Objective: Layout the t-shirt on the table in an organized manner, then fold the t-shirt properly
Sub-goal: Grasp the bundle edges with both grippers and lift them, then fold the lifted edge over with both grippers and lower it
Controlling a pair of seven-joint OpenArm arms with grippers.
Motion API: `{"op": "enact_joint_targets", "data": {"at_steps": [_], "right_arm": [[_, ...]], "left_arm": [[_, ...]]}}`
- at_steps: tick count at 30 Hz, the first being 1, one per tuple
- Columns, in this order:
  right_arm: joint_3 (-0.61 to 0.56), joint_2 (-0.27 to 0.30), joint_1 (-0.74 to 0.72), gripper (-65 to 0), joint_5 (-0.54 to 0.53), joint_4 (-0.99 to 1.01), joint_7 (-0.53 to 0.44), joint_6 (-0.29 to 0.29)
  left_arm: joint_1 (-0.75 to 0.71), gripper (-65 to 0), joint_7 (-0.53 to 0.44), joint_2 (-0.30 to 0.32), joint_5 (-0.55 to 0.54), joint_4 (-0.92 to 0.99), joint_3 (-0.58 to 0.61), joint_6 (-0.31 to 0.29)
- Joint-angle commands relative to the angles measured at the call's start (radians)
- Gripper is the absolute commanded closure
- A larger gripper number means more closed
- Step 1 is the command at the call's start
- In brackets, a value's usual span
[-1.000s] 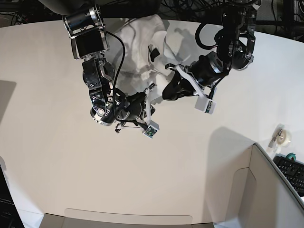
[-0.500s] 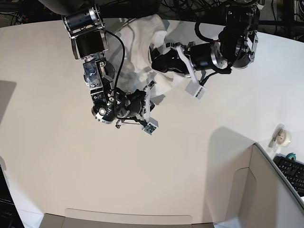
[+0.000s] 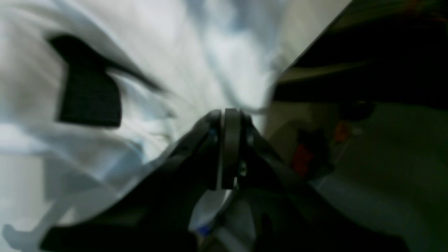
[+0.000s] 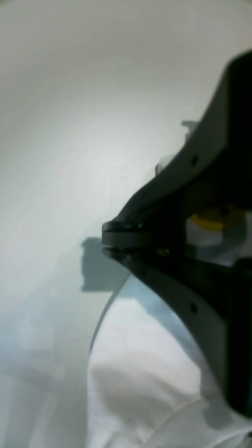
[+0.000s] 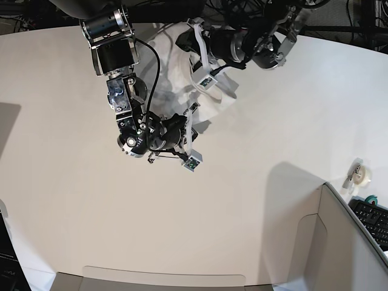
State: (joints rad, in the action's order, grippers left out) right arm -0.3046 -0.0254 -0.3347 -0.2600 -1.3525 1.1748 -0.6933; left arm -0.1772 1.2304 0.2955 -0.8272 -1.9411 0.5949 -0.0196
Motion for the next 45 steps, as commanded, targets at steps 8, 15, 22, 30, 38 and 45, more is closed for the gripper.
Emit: {"op": "enact_joint_targets", "data": {"at_steps": [8, 15, 22, 30, 38, 45], "right_arm": [[0.0, 0.018, -0.019, 0.0, -0.011, -0.017, -0.017, -0.005], [0.005, 0.101, 0.016, 0.0, -0.011, -0.023, -0.017, -0.005], [0.008, 0.203, 0.081, 0.0, -0.011, -0.15, -0.008, -0.005], [0.012, 0.275, 0.21, 0.0, -0.011, -0.308, 0.015, -0.005], [0.213, 0.301, 0.362, 0.0, -0.011, -0.439, 0.018, -0.005], [0.276, 0.299, 0.446, 0.0, -0.011, -0.494, 0.018, -0.005]], "left_arm": [[0.0, -0.4, -0.1, -0.002, 0.269, 0.217, 0.041, 0.002], [0.005, -0.4, -0.1, 0.084, 0.293, 0.214, 0.04, 0.004], [0.046, -0.4, -0.099, 0.138, 0.369, 0.222, 0.038, 0.004], [0.106, -0.4, -0.079, 0.12, 0.517, 0.237, -0.054, 0.004], [0.201, -0.4, -0.079, 0.069, 0.552, 0.337, -0.079, 0.004], [0.267, -0.4, -0.091, 0.058, 0.552, 0.398, -0.074, 0.004]]}}
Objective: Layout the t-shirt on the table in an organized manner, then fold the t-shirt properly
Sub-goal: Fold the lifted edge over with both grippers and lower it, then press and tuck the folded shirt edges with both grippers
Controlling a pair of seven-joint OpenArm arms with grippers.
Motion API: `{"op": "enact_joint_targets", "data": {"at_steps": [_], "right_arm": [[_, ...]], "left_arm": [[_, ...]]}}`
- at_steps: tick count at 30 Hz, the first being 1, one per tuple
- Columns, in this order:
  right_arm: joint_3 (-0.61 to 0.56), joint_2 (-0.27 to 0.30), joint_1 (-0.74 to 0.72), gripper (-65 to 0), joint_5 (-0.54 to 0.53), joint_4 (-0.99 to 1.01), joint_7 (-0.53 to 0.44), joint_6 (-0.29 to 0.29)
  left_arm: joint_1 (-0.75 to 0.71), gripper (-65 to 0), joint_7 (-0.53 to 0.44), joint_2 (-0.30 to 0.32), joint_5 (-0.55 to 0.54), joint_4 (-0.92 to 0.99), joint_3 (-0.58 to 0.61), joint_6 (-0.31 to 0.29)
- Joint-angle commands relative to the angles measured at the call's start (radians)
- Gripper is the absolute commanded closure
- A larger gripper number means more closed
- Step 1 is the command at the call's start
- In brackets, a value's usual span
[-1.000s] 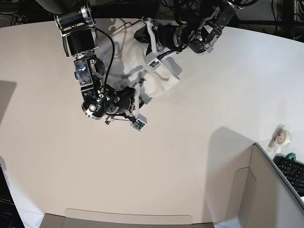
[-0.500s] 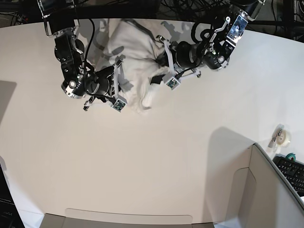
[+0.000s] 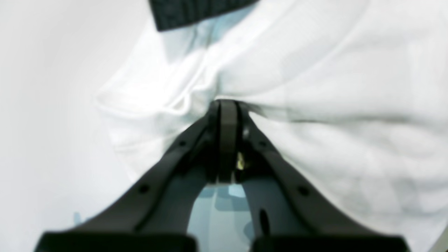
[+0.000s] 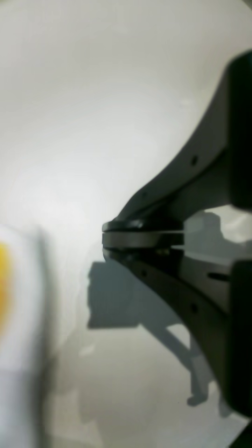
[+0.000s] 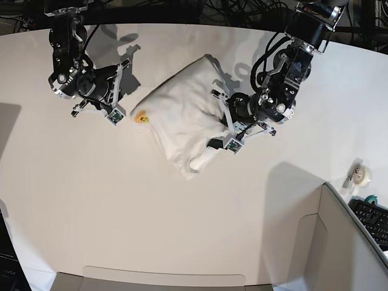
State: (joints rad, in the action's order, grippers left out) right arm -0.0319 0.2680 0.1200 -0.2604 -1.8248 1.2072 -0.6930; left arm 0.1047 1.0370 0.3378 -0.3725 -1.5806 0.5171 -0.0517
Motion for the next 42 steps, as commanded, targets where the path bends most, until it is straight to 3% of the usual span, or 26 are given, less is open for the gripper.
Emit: {"op": "enact_joint_targets", "data": {"at_steps": [1, 4, 9, 14, 20, 25, 28, 33, 37, 42], "right_arm": [[0.003, 0.003, 0.0, 0.0, -0.01, -0.029, -0.014, -0.005], [0.002, 0.0, 0.022, 0.0, -0.01, -0.054, -0.014, -0.005], [0.005, 0.001, 0.036, 0.0, -0.012, -0.089, -0.014, -0.005], [0.005, 0.006, 0.053, 0.0, -0.012, -0.105, -0.014, -0.005], [0.008, -0.003, 0.033, 0.0, -0.015, -0.221, -0.014, -0.005], [-0.001, -0.062, -0.078, 0.0, 0.009, -0.22, -0.013, -0.005], [-0.033, -0.121, -0.156, 0.0, 0.033, -0.178, -0.014, 0.058], [-0.153, -0.206, -0.274, 0.0, 0.132, 0.017, -0.036, 0.068], [-0.207, -0.267, -0.296, 0.0, 0.319, 0.175, -0.134, 0.069], [-0.214, -0.301, -0.263, 0.0, 0.494, 0.248, -0.146, 0.069]], "left_arm": [[-0.006, -0.4, 0.102, 0.013, 0.097, 0.046, 0.004, 0.036], [0.007, -0.4, 0.07, 0.013, 0.097, 0.052, 0.011, 0.034], [0.04, -0.4, -0.062, 0.07, 0.097, 0.064, 0.185, 0.034], [0.102, -0.4, -0.085, 0.1, 0.097, 0.092, 0.363, 0.034], [0.128, -0.4, -0.085, 0.099, 0.097, 0.096, 0.413, 0.034], [0.131, -0.4, -0.085, 0.097, 0.097, 0.096, 0.415, 0.034], [0.126, -0.3, -0.085, 0.099, 0.097, 0.096, 0.415, 0.034], [0.123, -0.3, -0.085, 0.097, 0.097, 0.096, 0.415, 0.034], [0.109, -0.2, -0.085, 0.097, 0.097, 0.096, 0.415, 0.034], [0.105, -0.2, -0.085, 0.102, 0.097, 0.096, 0.409, 0.034]]}}
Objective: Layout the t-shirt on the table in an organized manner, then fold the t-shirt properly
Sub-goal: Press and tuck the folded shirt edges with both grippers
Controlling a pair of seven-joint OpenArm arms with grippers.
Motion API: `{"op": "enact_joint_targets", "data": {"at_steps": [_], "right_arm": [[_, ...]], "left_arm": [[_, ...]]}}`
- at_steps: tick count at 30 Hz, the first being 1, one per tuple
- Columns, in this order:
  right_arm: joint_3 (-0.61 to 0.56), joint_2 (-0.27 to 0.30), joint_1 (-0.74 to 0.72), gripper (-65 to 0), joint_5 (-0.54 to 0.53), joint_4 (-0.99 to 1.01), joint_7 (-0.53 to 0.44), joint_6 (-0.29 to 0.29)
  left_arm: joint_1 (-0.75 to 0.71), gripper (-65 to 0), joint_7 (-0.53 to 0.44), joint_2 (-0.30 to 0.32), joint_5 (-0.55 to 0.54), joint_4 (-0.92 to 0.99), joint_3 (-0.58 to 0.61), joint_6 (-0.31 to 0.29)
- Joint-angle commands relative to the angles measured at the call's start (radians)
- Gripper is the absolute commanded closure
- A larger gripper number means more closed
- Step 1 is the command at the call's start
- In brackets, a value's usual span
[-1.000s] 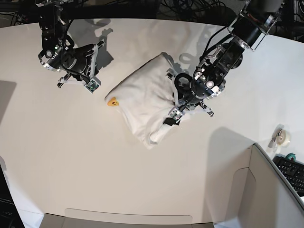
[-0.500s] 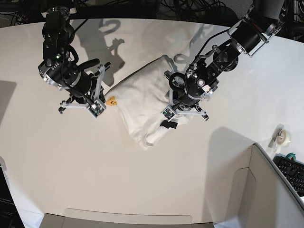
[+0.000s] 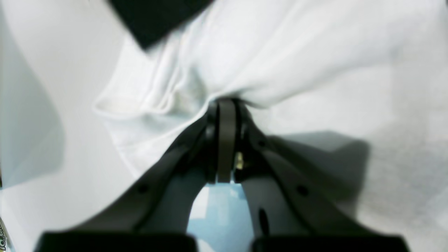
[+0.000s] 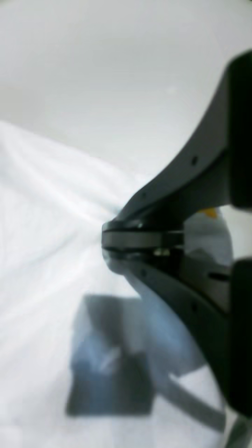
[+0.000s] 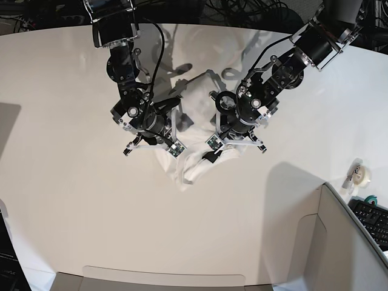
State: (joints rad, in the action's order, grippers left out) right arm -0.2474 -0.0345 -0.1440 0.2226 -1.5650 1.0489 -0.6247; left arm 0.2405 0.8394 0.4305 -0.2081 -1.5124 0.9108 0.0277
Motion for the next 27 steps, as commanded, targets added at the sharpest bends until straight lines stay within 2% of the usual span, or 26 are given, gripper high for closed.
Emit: {"op": "enact_joint_targets", "data": {"at_steps": [1, 15, 23, 25, 27], "right_arm": [[0.001, 0.002, 0.013, 0.0, 0.011, -0.019, 0.015, 0.001], [0.01, -0.02, 0.269, 0.0, 0.014, -0.285, 0.061, 0.002], [0.012, -0.017, 0.295, 0.0, 0.016, -0.309, 0.063, 0.004], [0.013, -0.017, 0.292, 0.0, 0.016, -0.309, 0.063, 0.029], [0.013, -0.017, 0.291, 0.0, 0.016, -0.309, 0.063, 0.079]], "left_arm": [[-0.031, -0.2, 0.113, 0.009, -0.067, 0.028, 0.015, -0.045], [0.01, -0.2, 0.113, 0.001, -0.067, 0.026, 0.011, -0.044], [0.013, -0.2, 0.113, -0.017, -0.067, 0.022, 0.011, -0.044], [0.013, -0.2, 0.113, -0.017, -0.067, -0.003, 0.011, -0.044], [0.009, -0.3, 0.113, -0.017, -0.067, -0.053, 0.011, -0.044]]}}
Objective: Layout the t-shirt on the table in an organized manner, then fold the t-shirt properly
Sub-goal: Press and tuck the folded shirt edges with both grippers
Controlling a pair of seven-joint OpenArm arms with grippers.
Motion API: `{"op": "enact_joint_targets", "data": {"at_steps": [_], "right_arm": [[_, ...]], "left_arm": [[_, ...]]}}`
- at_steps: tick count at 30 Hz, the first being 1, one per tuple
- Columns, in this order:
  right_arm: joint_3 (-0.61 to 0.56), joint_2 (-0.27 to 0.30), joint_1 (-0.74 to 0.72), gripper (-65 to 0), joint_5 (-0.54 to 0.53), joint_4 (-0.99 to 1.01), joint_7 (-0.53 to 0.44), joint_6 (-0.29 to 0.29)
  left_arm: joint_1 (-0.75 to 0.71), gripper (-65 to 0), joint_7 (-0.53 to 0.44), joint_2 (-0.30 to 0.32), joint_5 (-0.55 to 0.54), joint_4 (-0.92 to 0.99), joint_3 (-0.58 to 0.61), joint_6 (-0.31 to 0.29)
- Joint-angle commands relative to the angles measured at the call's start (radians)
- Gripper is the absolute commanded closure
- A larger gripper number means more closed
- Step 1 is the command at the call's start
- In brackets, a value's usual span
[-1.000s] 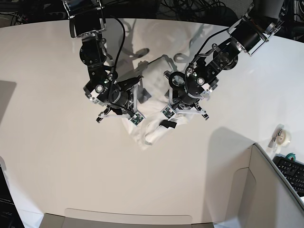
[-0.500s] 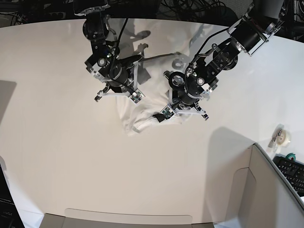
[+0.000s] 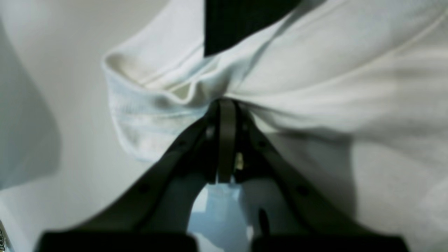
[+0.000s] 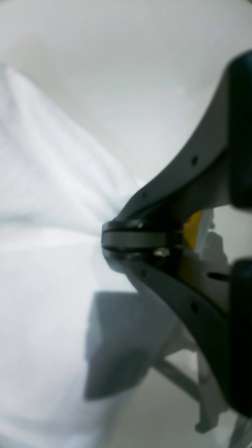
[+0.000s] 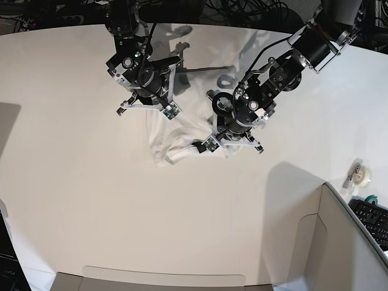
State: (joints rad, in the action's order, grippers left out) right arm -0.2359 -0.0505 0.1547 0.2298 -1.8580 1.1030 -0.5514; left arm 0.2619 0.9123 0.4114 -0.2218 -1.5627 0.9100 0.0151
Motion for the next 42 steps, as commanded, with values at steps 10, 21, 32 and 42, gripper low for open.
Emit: {"op": "enact_joint_targets", "data": {"at_steps": [10, 21, 32, 42], "right_arm": [[-0.003, -0.035, 0.013, 0.0, 0.003, -0.018, 0.007, 0.075], [-0.009, -0.102, 0.061, 0.0, 0.003, -0.059, 0.007, 0.075], [-0.001, -0.102, 0.067, 0.0, 0.006, -0.076, 0.009, 0.075], [-0.001, -0.099, 0.058, 0.0, 0.007, -0.176, 0.012, 0.075]], "left_arm": [[-0.005, -0.4, 0.041, 0.002, -0.054, -0.064, 0.01, -0.031], [0.055, -0.4, 0.041, -0.036, -0.054, -0.063, 0.001, -0.031], [0.055, -0.4, 0.051, -0.09, -0.054, -0.063, -0.107, -0.031], [0.049, -0.4, 0.055, -0.084, -0.054, -0.11, -0.179, -0.033]]}}
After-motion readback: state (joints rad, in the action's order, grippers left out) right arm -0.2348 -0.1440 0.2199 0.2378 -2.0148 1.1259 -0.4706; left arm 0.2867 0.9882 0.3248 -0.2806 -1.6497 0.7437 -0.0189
